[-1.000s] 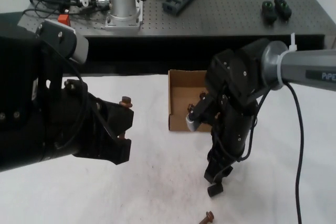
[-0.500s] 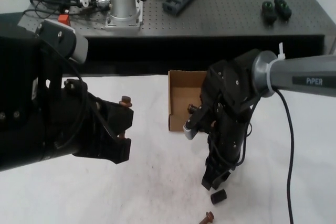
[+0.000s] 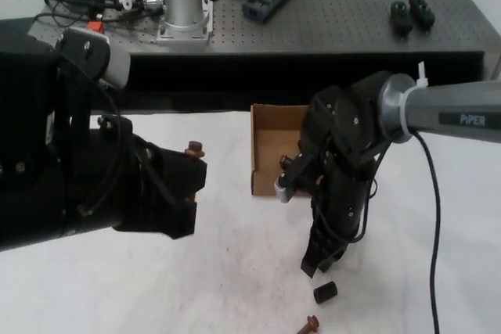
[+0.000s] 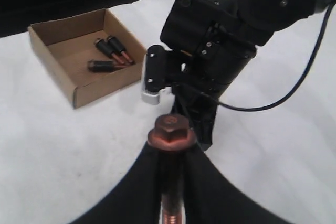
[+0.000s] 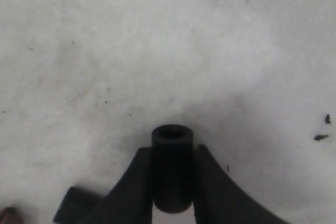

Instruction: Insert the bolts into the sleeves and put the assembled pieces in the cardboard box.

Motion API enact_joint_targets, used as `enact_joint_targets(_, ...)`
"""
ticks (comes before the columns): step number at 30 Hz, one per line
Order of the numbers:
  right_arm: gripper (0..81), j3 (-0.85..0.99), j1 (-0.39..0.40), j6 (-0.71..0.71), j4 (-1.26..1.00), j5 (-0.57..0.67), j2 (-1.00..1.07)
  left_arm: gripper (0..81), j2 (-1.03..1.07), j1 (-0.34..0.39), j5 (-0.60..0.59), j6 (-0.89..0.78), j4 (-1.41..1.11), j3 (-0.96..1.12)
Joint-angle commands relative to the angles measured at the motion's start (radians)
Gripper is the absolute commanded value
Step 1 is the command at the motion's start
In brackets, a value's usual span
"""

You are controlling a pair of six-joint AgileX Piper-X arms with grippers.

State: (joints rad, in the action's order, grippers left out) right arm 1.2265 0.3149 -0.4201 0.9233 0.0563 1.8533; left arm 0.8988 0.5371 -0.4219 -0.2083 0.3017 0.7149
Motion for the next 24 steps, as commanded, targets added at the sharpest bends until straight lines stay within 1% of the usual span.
enact_joint_targets(1, 2.1, 0.009, -0.010, 0.008, 0.002, 0.076, -0.089, 0.7, 0.004, -0.002, -0.036, -0.031, -0.060, 0.002)
enact_joint_targets(4, 2.1, -0.017, -0.013, 0.049, -0.004, 0.232, -0.230, 0.7, 0.048, -0.002, -0.098, -0.166, -0.258, -0.030)
enact_joint_targets(5, 2.1, -0.042, -0.013, 0.075, -0.020, 0.308, -0.287, 0.7, 0.072, -0.002, -0.117, -0.226, -0.331, -0.041)
enact_joint_targets(7, 2.1, -0.121, -0.004, 0.152, -0.089, 0.439, -0.410, 0.7, 0.122, -0.002, -0.169, -0.327, -0.456, -0.045)
enact_joint_targets(9, 2.1, -0.223, 0.016, 0.253, -0.190, 0.511, -0.539, 0.7, 0.170, -0.002, -0.214, -0.415, -0.577, -0.045)
enact_joint_targets(11, 2.1, -0.318, 0.041, 0.327, -0.299, 0.517, -0.651, 0.7, 0.205, -0.002, -0.216, -0.470, -0.660, -0.045)
enact_joint_targets(13, 2.1, -0.412, 0.071, 0.430, -0.440, 0.533, -0.752, 0.7, 0.235, -0.002, -0.218, -0.515, -0.722, -0.045)
enact_joint_targets(15, 2.1, -0.481, 0.100, 0.522, -0.574, 0.563, -0.812, 0.7, 0.260, -0.002, -0.248, -0.547, -0.773, -0.045)
enact_joint_targets(17, 2.1, -0.534, 0.120, 0.598, -0.691, 0.568, -0.845, 0.7, 0.280, -0.002, -0.280, -0.573, -0.810, -0.045)
enact_joint_targets(20, 2.1, -0.564, 0.130, 0.645, -0.772, 0.563, -0.849, 0.7, 0.298, -0.002, -0.306, -0.583, -0.829, -0.045)
enact_joint_targets(24, 2.1, -0.561, 0.130, 0.645, -0.790, 0.527, -0.845, 0.7, 0.301, -0.002, -0.308, -0.581, -0.827, -0.045)
